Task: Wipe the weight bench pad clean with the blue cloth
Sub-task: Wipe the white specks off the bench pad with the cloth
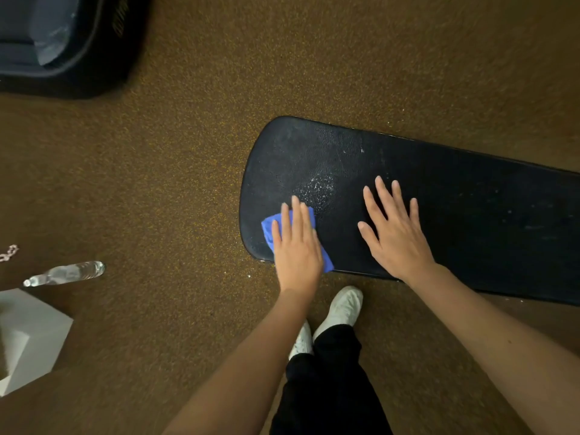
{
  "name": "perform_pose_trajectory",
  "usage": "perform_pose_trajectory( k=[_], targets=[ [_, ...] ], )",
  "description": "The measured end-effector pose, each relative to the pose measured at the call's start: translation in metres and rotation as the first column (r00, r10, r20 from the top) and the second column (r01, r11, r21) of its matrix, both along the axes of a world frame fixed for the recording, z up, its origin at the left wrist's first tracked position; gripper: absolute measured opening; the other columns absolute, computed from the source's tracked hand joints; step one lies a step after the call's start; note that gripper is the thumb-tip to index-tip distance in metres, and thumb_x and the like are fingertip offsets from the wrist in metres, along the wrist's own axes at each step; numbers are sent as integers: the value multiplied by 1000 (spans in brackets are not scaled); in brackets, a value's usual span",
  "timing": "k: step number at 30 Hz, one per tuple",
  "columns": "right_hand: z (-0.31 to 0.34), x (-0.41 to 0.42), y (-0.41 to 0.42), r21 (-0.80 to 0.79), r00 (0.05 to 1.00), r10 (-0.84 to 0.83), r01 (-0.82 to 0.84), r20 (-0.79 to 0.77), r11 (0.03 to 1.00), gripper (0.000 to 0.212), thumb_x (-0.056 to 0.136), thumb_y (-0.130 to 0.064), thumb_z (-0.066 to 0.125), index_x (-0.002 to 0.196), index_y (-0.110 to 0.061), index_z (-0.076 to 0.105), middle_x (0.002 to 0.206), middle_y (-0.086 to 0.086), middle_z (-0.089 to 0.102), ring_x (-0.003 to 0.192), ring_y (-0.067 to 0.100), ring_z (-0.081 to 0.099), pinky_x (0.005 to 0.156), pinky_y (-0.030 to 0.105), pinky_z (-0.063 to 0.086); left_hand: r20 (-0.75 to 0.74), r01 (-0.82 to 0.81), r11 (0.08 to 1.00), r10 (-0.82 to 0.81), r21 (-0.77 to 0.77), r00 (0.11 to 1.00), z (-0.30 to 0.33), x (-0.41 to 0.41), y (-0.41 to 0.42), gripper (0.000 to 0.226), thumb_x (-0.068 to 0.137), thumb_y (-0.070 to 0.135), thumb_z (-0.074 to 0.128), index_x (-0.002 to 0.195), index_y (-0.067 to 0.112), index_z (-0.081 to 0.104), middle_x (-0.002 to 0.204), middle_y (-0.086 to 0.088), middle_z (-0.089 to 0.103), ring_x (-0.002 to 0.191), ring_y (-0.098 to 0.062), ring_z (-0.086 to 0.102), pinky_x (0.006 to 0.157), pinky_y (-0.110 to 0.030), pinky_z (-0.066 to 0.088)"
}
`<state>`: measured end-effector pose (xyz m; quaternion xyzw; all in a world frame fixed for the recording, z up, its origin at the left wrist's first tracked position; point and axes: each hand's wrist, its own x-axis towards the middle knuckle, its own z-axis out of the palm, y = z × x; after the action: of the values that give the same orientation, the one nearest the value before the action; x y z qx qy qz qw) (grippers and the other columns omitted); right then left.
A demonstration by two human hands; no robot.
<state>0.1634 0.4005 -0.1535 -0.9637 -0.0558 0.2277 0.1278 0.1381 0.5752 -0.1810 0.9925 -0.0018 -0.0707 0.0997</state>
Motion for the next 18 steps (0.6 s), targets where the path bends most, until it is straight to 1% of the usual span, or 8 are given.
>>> perform_pose_trajectory(
  k=[2,5,8,11,12,14,17,18],
  targets=[
    [0,-1,0,-1,1000,-2,2,-1,1000,62,96,-41,28,150,-21,4,158,3,-10,144,24,-13,115,52,1,-10,-1,999,0,-49,1000,1,-6,-10,49,94,22,24,138,3,36,145,-14,37,135,-30,34,105,-47,34],
    [0,0,-1,-9,1000,7,-7,-2,1000,62,97,-40,30,150,-20,5,158,3,-10,144,25,-13,115,51,1,-38,-6,1000,6,8,999,0,-1,2,49,94,22,24,137,2,38,146,-14,37,135,-28,34,104,-47,34],
    [0,-1,-1,2,1000,-3,3,1,1000,62,97,-40,30,150,-20,6,158,3,-9,144,25,-13,115,52,1,-25,-207,978,208,14,978,-2,21,17,51,93,21,21,138,2,37,147,-14,35,135,-29,32,106,-50,29],
    [-1,-1,1,-3,1000,-13,14,9,1000,62,96,-41,30,150,-20,7,158,3,-8,144,26,-12,114,52,1,-32,-277,961,276,-15,961,0,44,17,57,93,24,9,143,1,24,152,-12,24,141,-29,19,112,-48,18],
    [-2,-1,1,-9,1000,-17,17,10,1000,62,96,-41,30,150,-20,7,158,4,-8,144,26,-12,114,53,2,-37,-269,963,268,-13,963,-1,49,14,57,93,24,7,144,2,21,153,-11,21,141,-29,16,113,-47,15],
    [-2,-2,3,-22,1000,-17,17,14,1000,62,96,-42,29,150,-20,7,158,5,-8,144,27,-11,113,54,2,-24,-197,980,197,16,980,-1,53,3,56,94,24,8,144,3,20,153,-12,21,141,-28,17,113,-45,17],
    [-3,-2,5,-25,1000,-19,20,19,1000,63,94,-42,28,150,-20,9,158,6,-7,144,29,-11,113,54,0,2,15,1000,-15,18,1000,-1,42,-23,53,94,21,15,143,4,25,151,-12,25,140,-27,22,112,-43,22],
    [-3,-2,5,-24,1000,-21,21,15,1000,63,94,-42,28,150,-20,9,158,6,-7,144,28,-11,113,53,0,16,60,998,-60,5,998,-3,35,-29,53,93,22,18,142,5,28,150,-12,29,139,-26,25,111,-43,25]
  ],
)
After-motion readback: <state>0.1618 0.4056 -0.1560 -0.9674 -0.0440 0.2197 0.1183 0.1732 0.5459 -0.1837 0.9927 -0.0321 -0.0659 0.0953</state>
